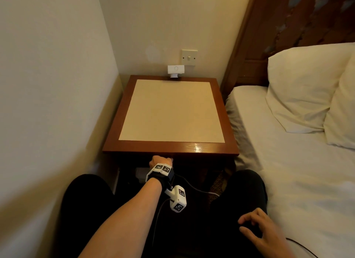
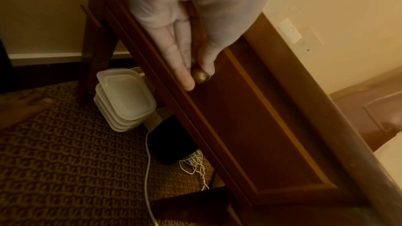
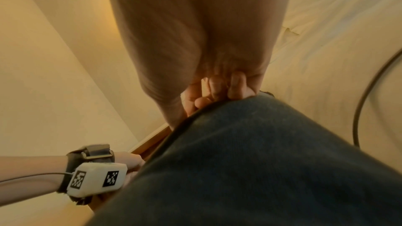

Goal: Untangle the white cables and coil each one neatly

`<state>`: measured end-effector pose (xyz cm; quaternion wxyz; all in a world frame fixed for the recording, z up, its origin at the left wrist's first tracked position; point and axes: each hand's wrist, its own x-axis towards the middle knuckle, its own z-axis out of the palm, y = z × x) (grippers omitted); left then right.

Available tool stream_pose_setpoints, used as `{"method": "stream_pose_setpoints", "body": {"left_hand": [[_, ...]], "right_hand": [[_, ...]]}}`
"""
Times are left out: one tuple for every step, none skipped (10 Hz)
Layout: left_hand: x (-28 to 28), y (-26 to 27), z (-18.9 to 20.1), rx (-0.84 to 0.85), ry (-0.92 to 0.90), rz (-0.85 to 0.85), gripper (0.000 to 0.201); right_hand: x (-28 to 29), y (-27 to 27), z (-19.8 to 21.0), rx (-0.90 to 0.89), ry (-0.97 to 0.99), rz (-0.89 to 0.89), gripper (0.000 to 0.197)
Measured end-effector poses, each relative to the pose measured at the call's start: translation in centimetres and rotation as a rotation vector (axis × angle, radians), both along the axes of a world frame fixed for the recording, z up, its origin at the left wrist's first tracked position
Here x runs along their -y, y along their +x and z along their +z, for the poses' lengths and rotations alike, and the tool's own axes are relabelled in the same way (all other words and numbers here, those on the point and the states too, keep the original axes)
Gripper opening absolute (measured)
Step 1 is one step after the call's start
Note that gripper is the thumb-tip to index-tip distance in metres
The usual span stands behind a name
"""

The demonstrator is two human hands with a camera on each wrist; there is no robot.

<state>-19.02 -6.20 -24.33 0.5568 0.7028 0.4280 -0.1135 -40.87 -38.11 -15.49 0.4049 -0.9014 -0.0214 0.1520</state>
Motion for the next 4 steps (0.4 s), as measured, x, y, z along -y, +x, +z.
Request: {"method": "stream_pose_setpoints", "body": {"left_hand": [[-0.25, 0.38, 0.0, 0.035, -0.047, 0.045, 0.024], [-0.67, 0.51, -0.4, 0.033, -0.004, 0.034, 0.029], [-0.8, 0.17, -0.11, 0.013, 0.017, -0.012, 0.021], [-0.83, 0.49, 0.17, -0.018, 0.026, -0.081, 0.018]], "right_hand": [[-0.19, 0.06, 0.38, 0.007, -0.001, -0.005, 0.049], [-0.7, 0.01, 1.02, -0.032, -0.036, -0.016, 0.044], [-0.66, -0.18, 0.7, -0.021, -0.014, -0.025, 0.056], [-0.99, 0.1, 0.75, 0.026, -0.002, -0.035, 0.036]]}}
